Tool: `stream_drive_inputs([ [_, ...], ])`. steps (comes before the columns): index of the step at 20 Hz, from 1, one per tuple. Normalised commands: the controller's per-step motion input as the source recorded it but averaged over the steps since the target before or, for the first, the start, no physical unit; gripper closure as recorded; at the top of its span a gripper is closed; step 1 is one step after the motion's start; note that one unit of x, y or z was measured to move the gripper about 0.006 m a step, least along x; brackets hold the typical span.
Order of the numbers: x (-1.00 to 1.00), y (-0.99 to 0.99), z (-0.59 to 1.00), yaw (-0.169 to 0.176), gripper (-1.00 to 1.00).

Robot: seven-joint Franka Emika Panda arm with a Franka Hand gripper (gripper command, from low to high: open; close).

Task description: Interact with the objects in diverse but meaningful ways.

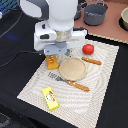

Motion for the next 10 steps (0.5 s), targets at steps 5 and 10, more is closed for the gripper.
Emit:
stream_drive_inputs([
  [5,-0.68,-0.14,-0.36,0.000,-1.00],
  [10,-0.63,-0.15,-0.41,0.000,-1.00],
])
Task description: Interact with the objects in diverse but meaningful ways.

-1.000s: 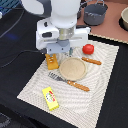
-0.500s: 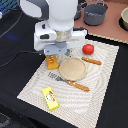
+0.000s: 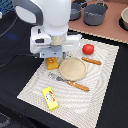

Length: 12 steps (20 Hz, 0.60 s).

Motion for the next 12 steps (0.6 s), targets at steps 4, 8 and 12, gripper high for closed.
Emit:
stream_drive_inputs([
  [4,-0.57,-0.15,-0.43,0.000,1.00],
  [8,-0.49,-0.15,-0.38,0.000,1.00],
  [12,-0.47,-0.14,-0.35,0.000,1.00],
])
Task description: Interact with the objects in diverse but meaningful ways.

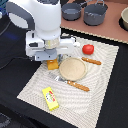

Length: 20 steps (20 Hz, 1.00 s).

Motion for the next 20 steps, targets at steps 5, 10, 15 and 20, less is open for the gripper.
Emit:
stream_drive_inputs([
  [5,-0.44,-0.13,-0.21,0.000,1.00],
  [10,-0.45,-0.09,0.23,-0.001,1.00],
  [15,-0.68,-0.08,0.71,-0.017,1.00],
  [20,-0.76,-0.18,0.47,-0.010,1.00],
])
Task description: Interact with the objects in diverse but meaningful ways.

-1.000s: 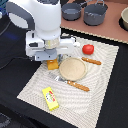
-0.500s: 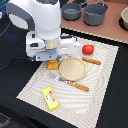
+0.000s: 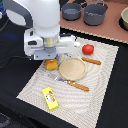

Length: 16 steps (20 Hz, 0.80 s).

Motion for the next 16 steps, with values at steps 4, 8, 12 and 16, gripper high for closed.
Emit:
stream_drive_inputs([
  [4,-0.74,-0.42,0.22,0.000,1.00],
  [8,-0.61,-0.69,0.10,0.000,1.00],
  [12,-0.43,-0.85,0.10,0.000,1.00],
  [16,-0.29,-0.91,0.10,0.000,1.00],
])
